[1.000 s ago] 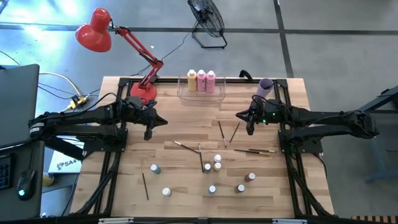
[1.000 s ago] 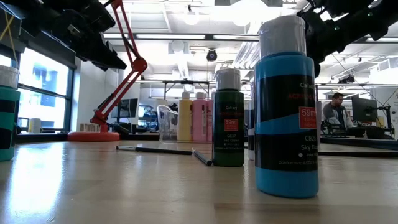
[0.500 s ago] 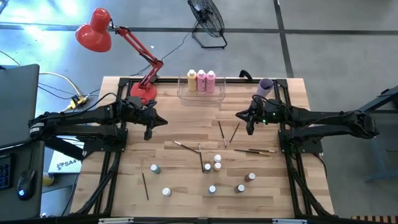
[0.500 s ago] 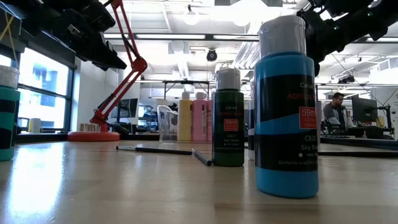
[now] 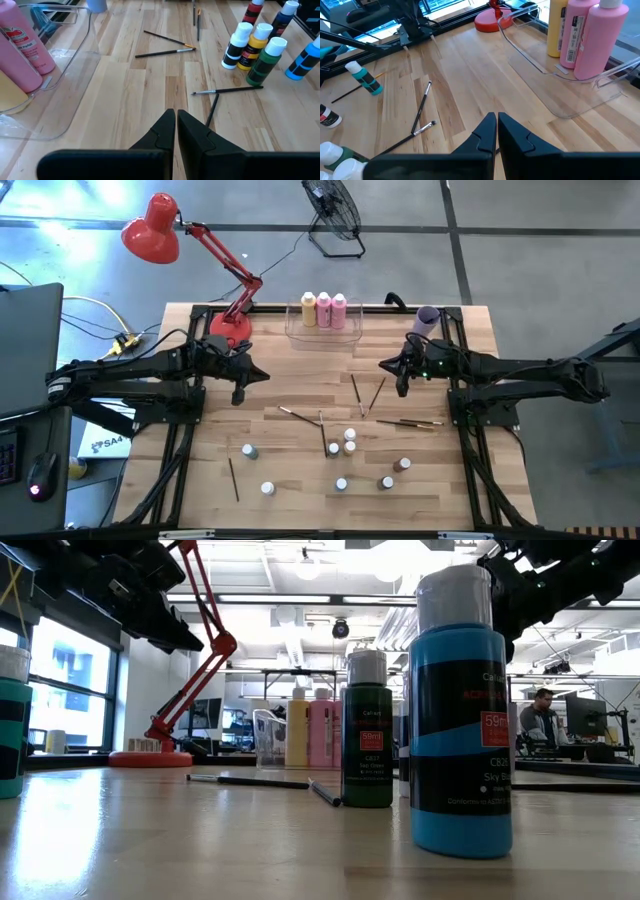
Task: Pick & Place Paint Supplies
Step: Put the small light blue paint bottle into the transparent bin
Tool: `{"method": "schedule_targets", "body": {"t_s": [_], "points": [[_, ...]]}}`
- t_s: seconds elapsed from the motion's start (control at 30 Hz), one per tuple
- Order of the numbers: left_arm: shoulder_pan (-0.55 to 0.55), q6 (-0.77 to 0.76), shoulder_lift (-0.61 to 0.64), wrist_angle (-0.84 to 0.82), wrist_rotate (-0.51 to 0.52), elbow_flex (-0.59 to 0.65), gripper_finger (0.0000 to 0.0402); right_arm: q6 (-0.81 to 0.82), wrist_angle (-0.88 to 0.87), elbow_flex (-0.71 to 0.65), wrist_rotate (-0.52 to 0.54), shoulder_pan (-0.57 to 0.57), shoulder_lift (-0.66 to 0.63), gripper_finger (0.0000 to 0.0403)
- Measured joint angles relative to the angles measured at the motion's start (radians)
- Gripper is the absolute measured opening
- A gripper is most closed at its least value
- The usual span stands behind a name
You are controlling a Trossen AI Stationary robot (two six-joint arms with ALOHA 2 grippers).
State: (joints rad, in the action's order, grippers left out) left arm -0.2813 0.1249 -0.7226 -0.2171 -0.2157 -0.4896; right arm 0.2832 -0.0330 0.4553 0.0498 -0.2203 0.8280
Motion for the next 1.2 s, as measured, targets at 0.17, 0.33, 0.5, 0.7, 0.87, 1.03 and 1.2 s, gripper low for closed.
{"method": "schedule_targets", "body": {"t_s": [0.17, 0.33, 0.5, 0.7, 0.87, 1.03, 1.2], "points": [[0.0, 0.0, 0.0, 0.008, 0.0, 0.0, 0.0017, 0.0, 0.0, 0.0, 0.0, 0.0, 0.0, 0.0008], [0.0, -0.002, 0.0, 0.011, 0.0, 0.0, 0.0017, -0.018, 0.0, 0.0, 0.0, 0.0, 0.0, 0.0008], [0.0, -0.002, 0.0, -0.002, 0.0, 0.0, 0.0017, -0.008, 0.0, 0.0, 0.0, 0.003, 0.0, 0.0008], [0.0, -0.001, -0.017, -0.011, 0.007, 0.0, 0.0017, 0.078, 0.025, 0.0, 0.039, 0.025, 0.0, 0.0008], [0.0, 0.0, -0.055, -0.011, 0.024, 0.0, 0.0017, 0.062, 0.054, 0.0, 0.056, 0.047, 0.0, 0.0008], [0.0, -0.002, -0.089, -0.01, 0.024, 0.0, 0.0017, 0.032, 0.067, 0.0, 0.056, 0.064, 0.0, 0.0008], [0.0, -0.003, -0.101, -0.01, 0.024, 0.0, 0.0017, 0.008, 0.068, 0.0, 0.053, 0.066, 0.0, 0.0008]]}}
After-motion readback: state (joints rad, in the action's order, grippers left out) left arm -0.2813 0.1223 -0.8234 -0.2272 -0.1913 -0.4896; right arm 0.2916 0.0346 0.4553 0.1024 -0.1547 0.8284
